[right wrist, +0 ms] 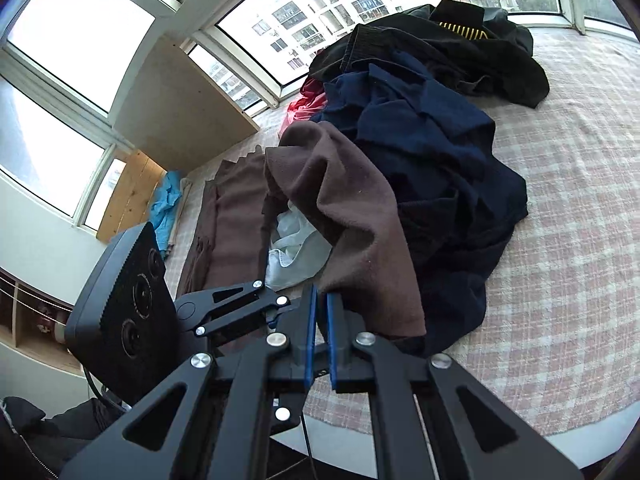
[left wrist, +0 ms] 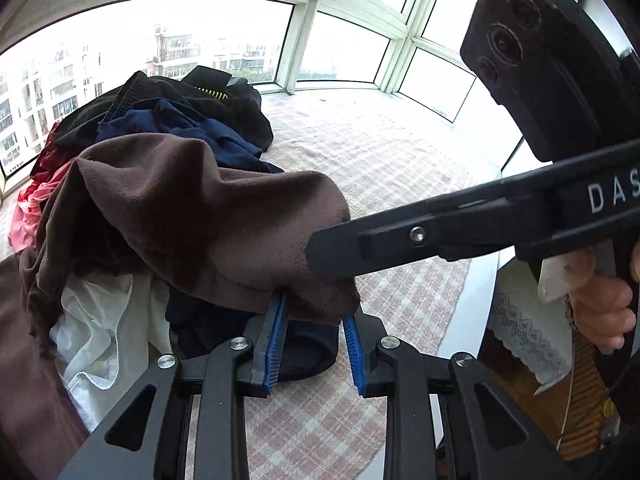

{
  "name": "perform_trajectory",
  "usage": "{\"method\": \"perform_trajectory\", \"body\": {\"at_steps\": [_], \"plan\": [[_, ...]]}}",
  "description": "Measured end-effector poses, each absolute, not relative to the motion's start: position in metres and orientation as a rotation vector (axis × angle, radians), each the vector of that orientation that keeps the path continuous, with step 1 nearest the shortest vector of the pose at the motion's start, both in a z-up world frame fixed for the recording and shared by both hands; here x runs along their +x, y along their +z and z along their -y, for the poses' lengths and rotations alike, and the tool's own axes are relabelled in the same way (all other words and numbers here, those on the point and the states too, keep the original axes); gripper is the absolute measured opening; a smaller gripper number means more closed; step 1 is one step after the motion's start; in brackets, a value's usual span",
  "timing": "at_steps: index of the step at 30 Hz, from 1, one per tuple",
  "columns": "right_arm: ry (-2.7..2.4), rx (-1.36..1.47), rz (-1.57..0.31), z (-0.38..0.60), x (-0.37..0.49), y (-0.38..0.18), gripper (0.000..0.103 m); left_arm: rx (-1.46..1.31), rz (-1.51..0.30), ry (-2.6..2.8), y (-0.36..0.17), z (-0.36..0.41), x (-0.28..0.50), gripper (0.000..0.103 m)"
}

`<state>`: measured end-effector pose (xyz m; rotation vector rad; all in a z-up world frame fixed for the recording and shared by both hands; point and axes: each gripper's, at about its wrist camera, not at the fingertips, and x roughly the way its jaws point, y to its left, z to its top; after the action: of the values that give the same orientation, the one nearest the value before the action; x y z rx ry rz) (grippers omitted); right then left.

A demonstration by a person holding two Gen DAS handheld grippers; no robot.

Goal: Fold clothes
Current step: 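Grasp a brown garment from the pile with the right gripper and lift it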

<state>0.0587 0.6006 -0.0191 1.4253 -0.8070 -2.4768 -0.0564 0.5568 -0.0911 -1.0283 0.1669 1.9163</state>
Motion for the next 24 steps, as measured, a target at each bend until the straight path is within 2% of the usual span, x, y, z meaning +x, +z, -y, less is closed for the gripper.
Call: {"method": "perform_trajectory", "body": {"at_steps": [1, 3, 5, 6, 7, 9, 15, 20, 24], "plan": [[-2.474, 1.428, 0.796, -0.599, 0.059, -0.017, 0.005, -1.019, -0.165, 1.909, -0.091, -0.555, -0.053, 0.016], [-2.458, 1.446, 0.764, -0.595, 0.062, -0.013, 0.008, -0.998, -0.167, 1.893, -0.090, -0.550, -0.046, 0.007], [-2.454, 1.469, 0.708, -0.588, 0.067, -0.009, 0.009, -0.996, -0.180, 1.880, -0.090, -0.543, -0.038, 0.004], [-2.455, 1.474, 0.682, -0.586, 0.070, -0.007, 0.014, -0.995, -0.187, 1.874, -0.090, -0.540, -0.034, 0.004], [-2.458, 1.476, 0.663, -0.584, 0.074, -0.004, 0.026, -0.995, -0.179, 1.865, -0.089, -0.533, -0.031, 0.004], [-2.465, 1.440, 0.669, -0.588, 0.082, 0.003, 0.035, -0.998, -0.149, 1.851, -0.084, -0.511, -0.020, 0.004], [-2.477, 1.310, 0.737, -0.603, 0.052, 0.012, 0.038, -1.048, 0.018, 1.865, -0.080, -0.446, -0.002, 0.004], [-2.500, 1.465, 0.470, -0.579, -0.051, -0.022, 0.038, -1.045, 0.218, 1.872, -0.083, -0.427, -0.006, 0.004], [-2.294, 1.583, 0.569, -0.568, -0.108, -0.061, 0.038, -1.014, 0.239, 1.905, -0.078, -0.419, 0.001, 0.004]]}}
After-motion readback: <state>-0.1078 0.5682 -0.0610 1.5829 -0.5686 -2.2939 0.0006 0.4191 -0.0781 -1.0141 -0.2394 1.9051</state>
